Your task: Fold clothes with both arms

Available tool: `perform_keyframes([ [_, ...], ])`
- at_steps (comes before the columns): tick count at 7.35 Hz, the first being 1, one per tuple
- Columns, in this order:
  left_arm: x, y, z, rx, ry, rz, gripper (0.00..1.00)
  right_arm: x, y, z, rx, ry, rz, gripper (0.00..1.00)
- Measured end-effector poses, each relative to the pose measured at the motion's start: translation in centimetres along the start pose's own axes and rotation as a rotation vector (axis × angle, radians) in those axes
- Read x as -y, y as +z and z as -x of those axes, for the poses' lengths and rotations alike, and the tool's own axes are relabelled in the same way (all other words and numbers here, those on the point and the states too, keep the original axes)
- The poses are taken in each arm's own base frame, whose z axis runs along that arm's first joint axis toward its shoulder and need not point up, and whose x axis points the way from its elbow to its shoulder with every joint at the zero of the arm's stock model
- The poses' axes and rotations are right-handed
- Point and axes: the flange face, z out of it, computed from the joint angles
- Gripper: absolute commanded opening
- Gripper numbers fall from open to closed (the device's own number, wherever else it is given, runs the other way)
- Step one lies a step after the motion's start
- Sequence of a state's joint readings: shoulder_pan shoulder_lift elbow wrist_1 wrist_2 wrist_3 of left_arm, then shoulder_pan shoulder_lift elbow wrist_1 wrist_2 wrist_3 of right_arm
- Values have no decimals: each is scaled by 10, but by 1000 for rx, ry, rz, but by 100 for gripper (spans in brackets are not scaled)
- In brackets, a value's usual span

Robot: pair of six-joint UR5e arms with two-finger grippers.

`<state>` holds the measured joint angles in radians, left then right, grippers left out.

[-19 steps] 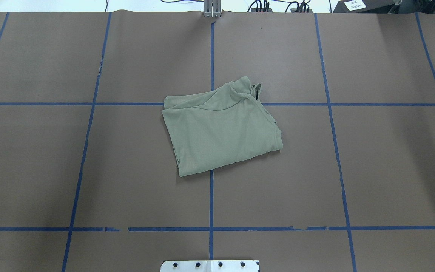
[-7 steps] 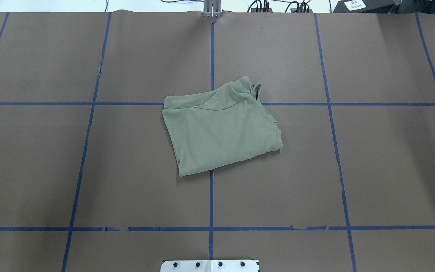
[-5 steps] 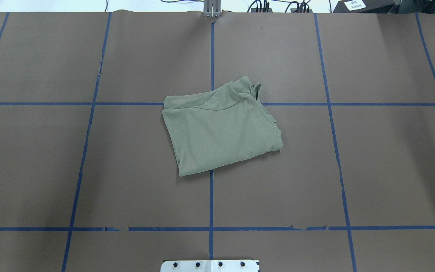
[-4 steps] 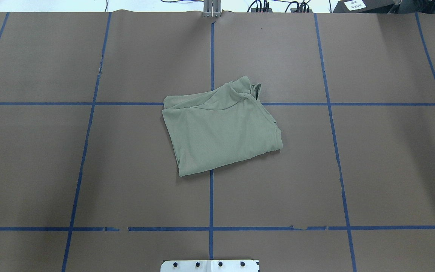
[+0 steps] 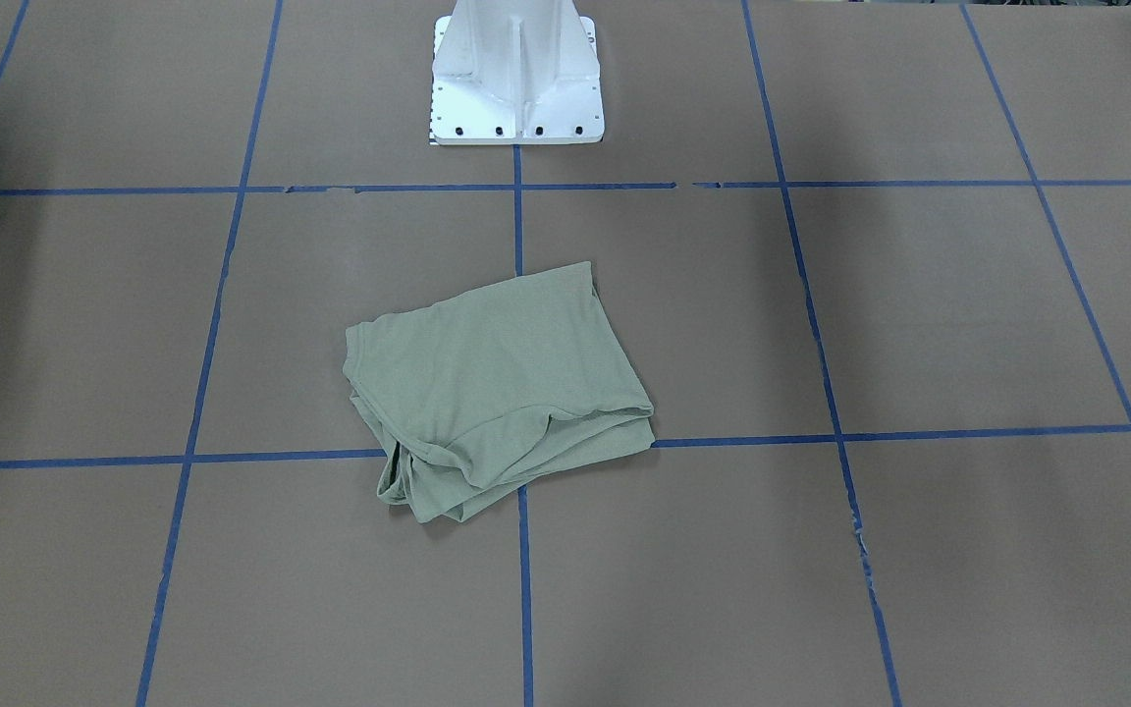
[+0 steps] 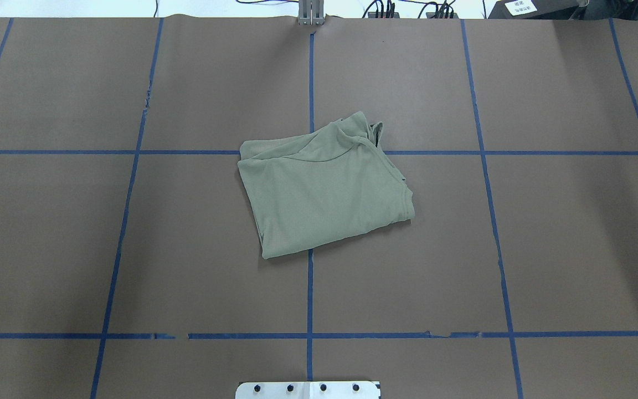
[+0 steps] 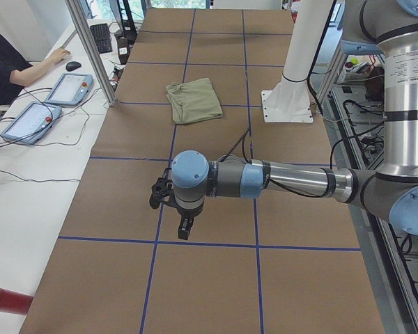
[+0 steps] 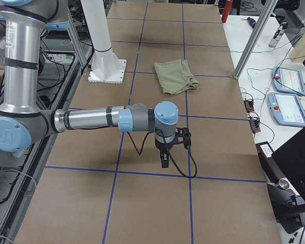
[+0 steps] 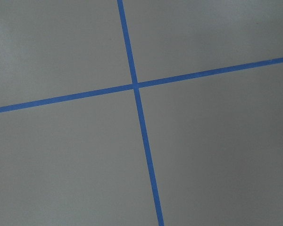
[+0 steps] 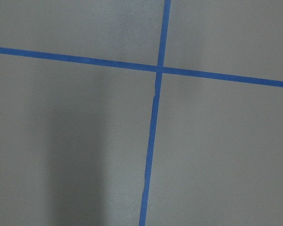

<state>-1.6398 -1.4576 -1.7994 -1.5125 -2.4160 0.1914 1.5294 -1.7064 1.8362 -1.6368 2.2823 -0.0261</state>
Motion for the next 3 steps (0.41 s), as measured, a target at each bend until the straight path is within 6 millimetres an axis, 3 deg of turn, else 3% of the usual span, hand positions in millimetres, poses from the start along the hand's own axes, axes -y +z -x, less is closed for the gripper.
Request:
perform_keyframes([
  [3,0,0,0,0,0,0,100,-1,0,0,6,1,1,100],
])
